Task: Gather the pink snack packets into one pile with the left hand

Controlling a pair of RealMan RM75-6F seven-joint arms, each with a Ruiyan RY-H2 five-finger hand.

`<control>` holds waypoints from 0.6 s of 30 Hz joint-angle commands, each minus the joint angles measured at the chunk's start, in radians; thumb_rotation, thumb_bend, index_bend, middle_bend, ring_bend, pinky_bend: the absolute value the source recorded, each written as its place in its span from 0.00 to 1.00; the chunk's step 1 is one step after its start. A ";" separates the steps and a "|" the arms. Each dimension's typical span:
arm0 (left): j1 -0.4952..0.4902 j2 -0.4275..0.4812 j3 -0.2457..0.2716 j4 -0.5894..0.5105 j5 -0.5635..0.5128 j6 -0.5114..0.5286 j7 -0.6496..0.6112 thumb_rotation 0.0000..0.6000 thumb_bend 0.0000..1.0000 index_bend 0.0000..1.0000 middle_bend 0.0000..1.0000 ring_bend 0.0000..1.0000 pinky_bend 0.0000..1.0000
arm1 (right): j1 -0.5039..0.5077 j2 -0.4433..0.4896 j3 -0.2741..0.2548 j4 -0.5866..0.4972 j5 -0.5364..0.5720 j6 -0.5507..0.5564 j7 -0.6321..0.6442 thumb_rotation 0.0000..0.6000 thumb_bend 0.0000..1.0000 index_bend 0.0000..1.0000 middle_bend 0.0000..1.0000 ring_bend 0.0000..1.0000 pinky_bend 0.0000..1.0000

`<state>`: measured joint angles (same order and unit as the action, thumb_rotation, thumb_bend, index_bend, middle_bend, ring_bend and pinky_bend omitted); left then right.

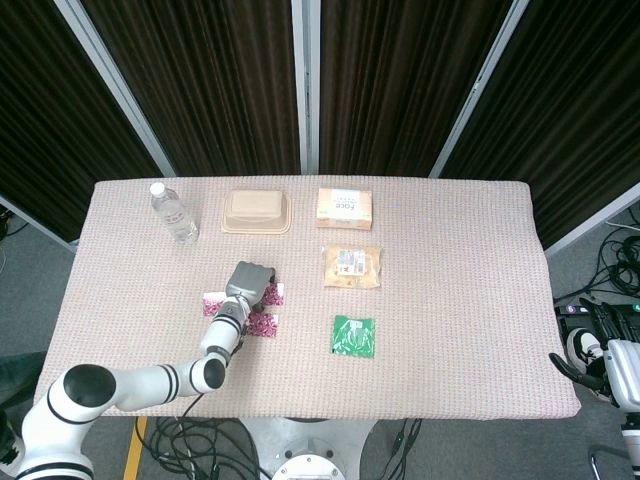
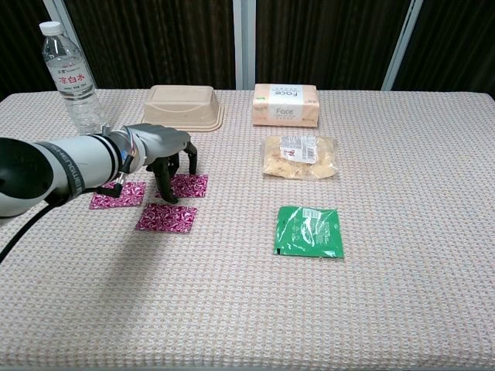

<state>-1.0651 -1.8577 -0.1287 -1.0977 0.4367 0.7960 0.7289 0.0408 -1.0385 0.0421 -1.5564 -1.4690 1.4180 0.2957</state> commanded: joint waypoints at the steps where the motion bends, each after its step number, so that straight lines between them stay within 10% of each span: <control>1: 0.001 -0.002 -0.002 0.004 0.000 -0.001 0.002 1.00 0.23 0.40 0.83 0.85 0.87 | 0.001 0.000 0.000 -0.001 -0.001 0.000 -0.001 0.15 0.09 0.06 0.11 0.00 0.08; 18: 0.024 0.040 -0.026 -0.058 0.050 0.036 -0.007 1.00 0.25 0.49 0.84 0.86 0.87 | -0.003 0.004 0.002 -0.007 -0.003 0.008 -0.004 0.15 0.09 0.06 0.11 0.00 0.08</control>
<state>-1.0453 -1.8294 -0.1498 -1.1422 0.4802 0.8239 0.7260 0.0375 -1.0347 0.0439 -1.5637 -1.4716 1.4265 0.2918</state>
